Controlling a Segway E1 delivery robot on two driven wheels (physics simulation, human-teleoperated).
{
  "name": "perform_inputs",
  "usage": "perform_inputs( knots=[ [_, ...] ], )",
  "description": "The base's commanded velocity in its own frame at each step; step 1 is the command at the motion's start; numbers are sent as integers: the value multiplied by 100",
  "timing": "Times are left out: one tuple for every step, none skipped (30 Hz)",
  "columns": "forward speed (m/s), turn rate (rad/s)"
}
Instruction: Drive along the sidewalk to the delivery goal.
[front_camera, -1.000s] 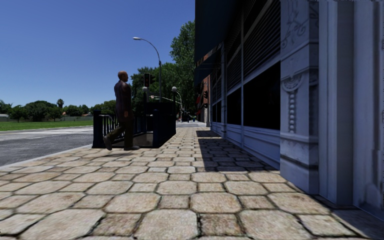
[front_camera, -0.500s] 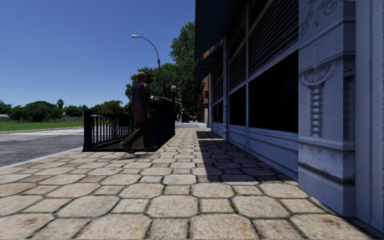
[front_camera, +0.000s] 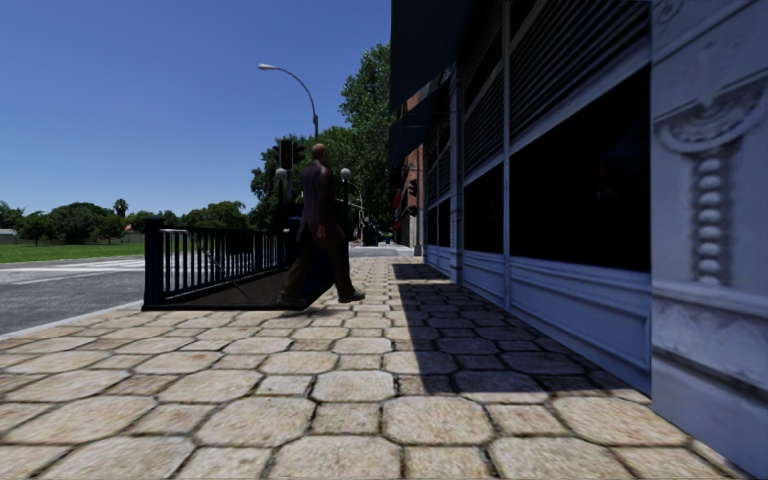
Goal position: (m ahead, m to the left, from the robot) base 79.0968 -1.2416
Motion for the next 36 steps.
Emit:
perform_inputs(
  knots=[
    [91, 0],
    [91, 0],
    [91, 0],
    [91, 0],
    [91, 0],
    [91, 0],
    [91, 0],
    [91, 0],
    [91, 0],
    [91, 0],
    [91, 0],
    [159, 0],
    [159, 0],
    [200, 0],
    [200, 0],
    [200, 0],
    [200, 0],
    [200, 0],
    [200, 0],
    [200, 0],
    [200, 0],
    [200, 0],
    [200, 0],
    [200, 0],
    [200, 0],
    [200, 0],
    [200, 0],
    [200, 0],
    [200, 0],
    [200, 0],
    [200, 0],
    [200, 0],
    [200, 0],
    [200, 0],
    [200, 0],
    [200, 0]
  ],
)
